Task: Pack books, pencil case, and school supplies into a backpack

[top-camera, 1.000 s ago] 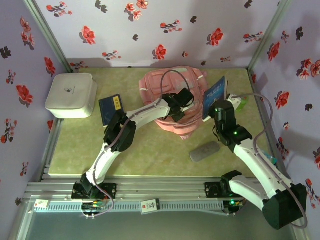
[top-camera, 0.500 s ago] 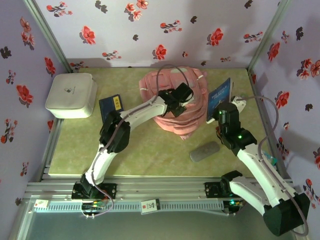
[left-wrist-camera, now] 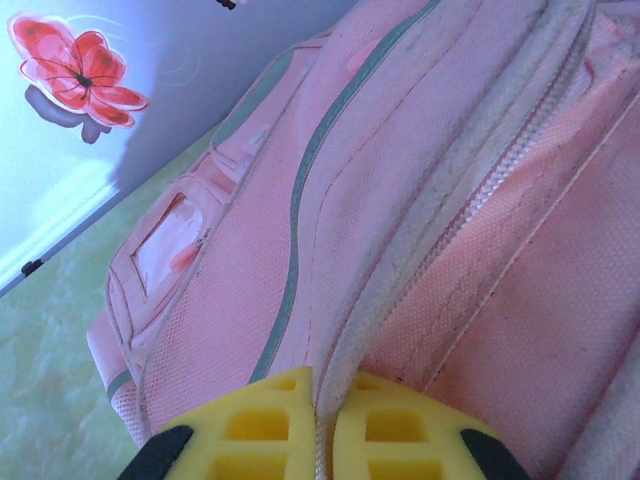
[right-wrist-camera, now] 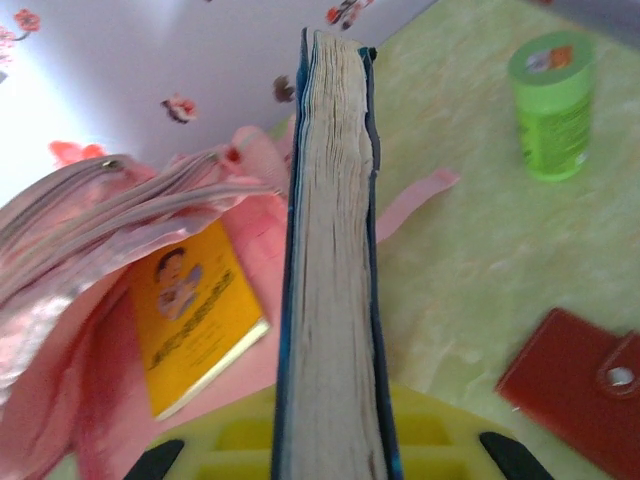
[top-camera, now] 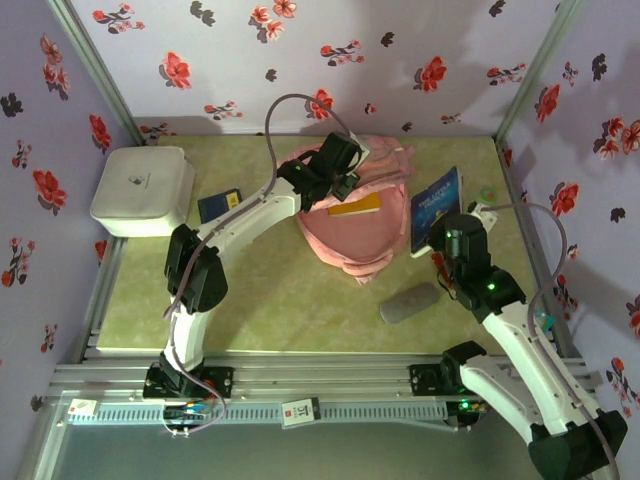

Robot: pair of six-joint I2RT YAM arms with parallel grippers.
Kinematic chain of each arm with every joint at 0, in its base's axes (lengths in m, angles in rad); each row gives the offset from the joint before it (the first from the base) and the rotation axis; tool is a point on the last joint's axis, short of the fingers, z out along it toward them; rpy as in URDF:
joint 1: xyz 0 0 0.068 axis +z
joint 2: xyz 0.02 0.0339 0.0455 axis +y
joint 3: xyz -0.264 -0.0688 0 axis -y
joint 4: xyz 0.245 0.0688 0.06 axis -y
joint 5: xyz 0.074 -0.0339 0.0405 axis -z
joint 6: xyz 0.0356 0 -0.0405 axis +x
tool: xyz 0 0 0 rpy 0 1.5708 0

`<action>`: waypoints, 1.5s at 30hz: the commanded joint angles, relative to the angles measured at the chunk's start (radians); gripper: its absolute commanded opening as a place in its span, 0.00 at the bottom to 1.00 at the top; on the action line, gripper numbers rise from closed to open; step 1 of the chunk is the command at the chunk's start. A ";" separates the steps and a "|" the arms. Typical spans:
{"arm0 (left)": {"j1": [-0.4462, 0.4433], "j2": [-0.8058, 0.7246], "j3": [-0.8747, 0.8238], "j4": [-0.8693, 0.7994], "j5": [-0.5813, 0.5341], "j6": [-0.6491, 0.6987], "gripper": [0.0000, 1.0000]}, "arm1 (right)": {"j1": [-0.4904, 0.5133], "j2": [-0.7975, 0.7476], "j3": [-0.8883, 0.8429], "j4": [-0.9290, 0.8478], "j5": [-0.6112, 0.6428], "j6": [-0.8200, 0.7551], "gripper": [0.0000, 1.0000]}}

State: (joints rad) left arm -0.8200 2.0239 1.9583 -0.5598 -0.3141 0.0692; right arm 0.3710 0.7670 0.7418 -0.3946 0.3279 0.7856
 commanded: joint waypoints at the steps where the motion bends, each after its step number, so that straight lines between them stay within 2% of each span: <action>1: 0.002 -0.049 0.030 0.138 -0.008 -0.062 0.00 | -0.007 0.005 -0.039 0.151 -0.176 0.128 0.10; 8: 0.004 -0.057 0.039 0.140 0.004 -0.086 0.00 | -0.007 0.169 -0.108 0.463 -0.376 0.300 0.10; 11: 0.008 -0.061 0.039 0.137 0.017 -0.095 0.00 | -0.007 0.245 -0.128 0.617 -0.404 0.340 0.10; 16: 0.025 -0.065 0.040 0.122 0.074 -0.159 0.00 | -0.004 0.391 -0.121 0.777 -0.405 0.369 0.10; 25: 0.067 -0.069 0.050 0.091 0.162 -0.236 0.00 | -0.001 0.684 -0.047 0.765 -0.290 0.482 0.10; 32: 0.093 -0.067 0.048 0.079 0.219 -0.286 0.00 | 0.008 0.885 0.044 0.839 -0.275 0.596 0.16; 37: 0.107 -0.064 0.056 0.072 0.244 -0.316 0.00 | 0.009 1.037 0.107 1.043 -0.340 0.673 0.22; 41: 0.117 -0.066 0.065 0.059 0.260 -0.322 0.00 | 0.009 1.107 0.156 1.096 -0.404 0.687 0.27; 45: 0.125 -0.066 0.065 0.048 0.272 -0.329 0.00 | 0.006 1.110 0.154 1.127 -0.420 0.677 0.37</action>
State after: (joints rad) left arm -0.7120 2.0239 1.9625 -0.5617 -0.0586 -0.2092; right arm 0.3729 1.8725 0.8673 0.6449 -0.0574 1.4521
